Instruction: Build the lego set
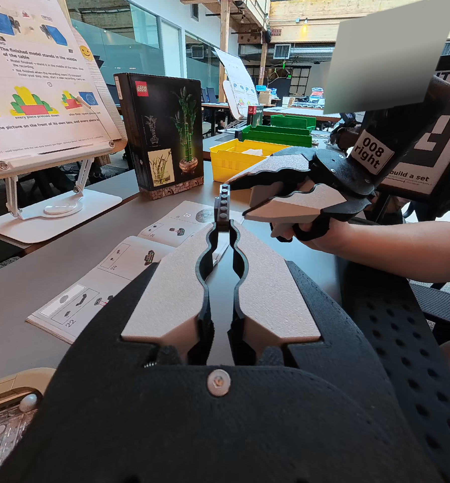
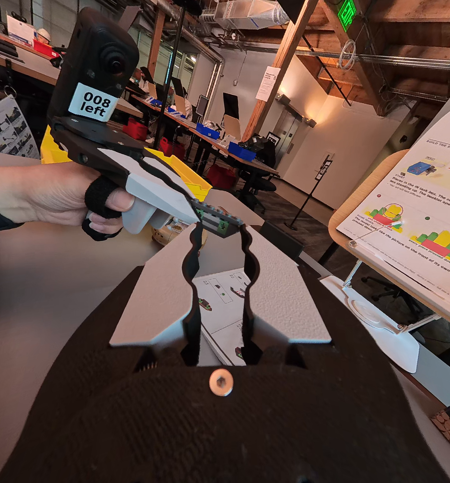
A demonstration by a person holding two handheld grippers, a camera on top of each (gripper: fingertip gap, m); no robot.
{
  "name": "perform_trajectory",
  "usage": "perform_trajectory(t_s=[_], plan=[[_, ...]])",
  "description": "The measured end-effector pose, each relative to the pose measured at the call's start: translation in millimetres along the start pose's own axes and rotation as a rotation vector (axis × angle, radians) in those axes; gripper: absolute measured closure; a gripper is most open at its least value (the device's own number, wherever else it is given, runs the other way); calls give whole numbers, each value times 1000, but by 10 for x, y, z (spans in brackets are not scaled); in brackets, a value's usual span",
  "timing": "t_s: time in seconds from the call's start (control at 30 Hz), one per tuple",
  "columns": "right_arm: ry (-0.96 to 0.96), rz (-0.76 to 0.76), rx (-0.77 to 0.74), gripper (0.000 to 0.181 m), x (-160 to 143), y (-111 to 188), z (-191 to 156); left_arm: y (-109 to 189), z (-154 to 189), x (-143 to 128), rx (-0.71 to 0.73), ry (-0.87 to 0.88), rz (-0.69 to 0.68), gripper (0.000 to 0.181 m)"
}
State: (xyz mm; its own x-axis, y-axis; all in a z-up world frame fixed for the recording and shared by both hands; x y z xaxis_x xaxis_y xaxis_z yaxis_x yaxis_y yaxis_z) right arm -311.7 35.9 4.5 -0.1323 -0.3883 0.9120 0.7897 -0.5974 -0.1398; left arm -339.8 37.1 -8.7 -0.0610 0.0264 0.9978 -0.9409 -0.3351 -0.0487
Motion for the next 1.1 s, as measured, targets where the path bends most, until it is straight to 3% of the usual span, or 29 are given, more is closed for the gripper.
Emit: perform_trajectory(t_s=[0.17,0.27,0.43,0.57,0.67,1.1], plan=[[-26,7,-6,153,-9,6,25,8,-18,3,17,-20,-3,176],[-191,21,-6,147,-43,8,101,3,-32,-19,39,-59,-20,176],[-753,14,12,121,-214,-1,289,-16,-56,-33,75,-96,-26,176],[-1280,-1,112,116,-389,-48,235,-12,-123,-19,136,-130,-15,176],[-1598,87,193,118,-372,-106,189,-14,-172,-24,182,-159,-20,176],[-1725,83,196,136,-377,-386,10,-25,-291,-107,253,-167,-49,176]])
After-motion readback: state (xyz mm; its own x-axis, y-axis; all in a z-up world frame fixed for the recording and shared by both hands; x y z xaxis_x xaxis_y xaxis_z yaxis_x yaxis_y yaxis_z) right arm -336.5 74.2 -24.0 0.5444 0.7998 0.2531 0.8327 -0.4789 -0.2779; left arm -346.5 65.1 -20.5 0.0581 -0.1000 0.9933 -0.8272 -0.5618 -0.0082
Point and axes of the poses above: each gripper's, where its closed fingertips meet, y back along the fingers, x out of its top, z = x × y across the jaws, the point moved 1 cm from there along y, back along the fingers, and after that the axes turned 5 degrees about z, right-handed, at the moved point
